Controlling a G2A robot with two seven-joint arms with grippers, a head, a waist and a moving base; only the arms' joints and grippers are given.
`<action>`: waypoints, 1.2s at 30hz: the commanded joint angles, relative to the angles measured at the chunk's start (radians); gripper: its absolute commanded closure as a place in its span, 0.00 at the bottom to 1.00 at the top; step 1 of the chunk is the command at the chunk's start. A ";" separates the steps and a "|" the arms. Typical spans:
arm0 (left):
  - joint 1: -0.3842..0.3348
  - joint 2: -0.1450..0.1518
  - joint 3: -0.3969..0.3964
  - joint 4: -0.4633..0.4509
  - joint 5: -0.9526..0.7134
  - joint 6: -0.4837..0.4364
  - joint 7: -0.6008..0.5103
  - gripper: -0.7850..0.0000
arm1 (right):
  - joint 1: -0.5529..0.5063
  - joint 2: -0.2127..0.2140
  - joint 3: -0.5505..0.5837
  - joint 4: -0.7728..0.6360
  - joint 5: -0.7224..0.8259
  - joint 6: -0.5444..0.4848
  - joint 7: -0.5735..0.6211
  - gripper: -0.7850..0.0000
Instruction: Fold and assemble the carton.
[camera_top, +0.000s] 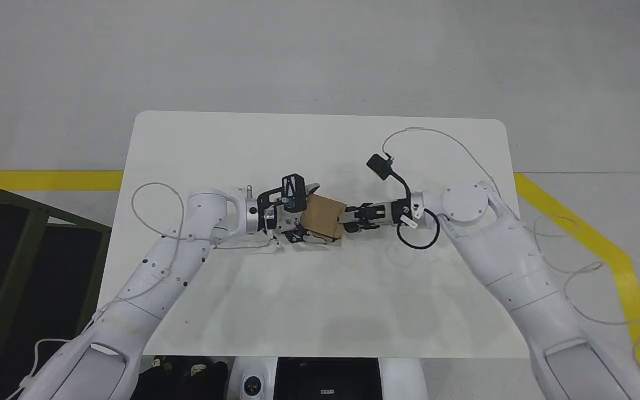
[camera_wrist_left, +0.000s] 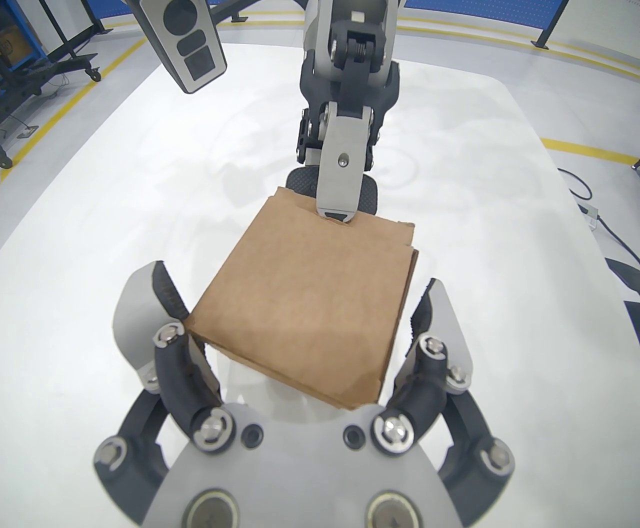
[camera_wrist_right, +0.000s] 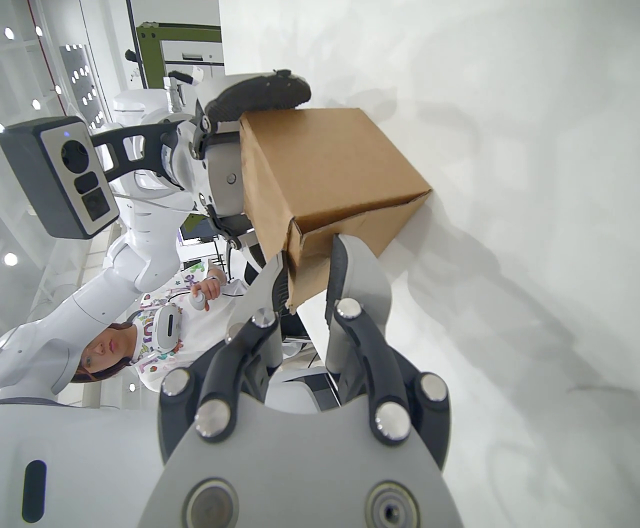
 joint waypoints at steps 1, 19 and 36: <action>0.000 -0.001 0.002 -0.001 0.000 0.000 -0.001 0.00 | 0.006 -0.003 -0.004 0.005 0.003 -0.004 -0.001 0.79; -0.005 -0.004 0.007 0.010 -0.008 -0.003 -0.014 0.00 | -0.037 0.015 0.053 -0.018 0.040 -0.044 0.034 0.63; 0.015 0.015 -0.033 -0.001 -0.087 -0.034 0.005 0.00 | -0.108 0.051 0.164 -0.078 0.089 -0.182 0.072 0.20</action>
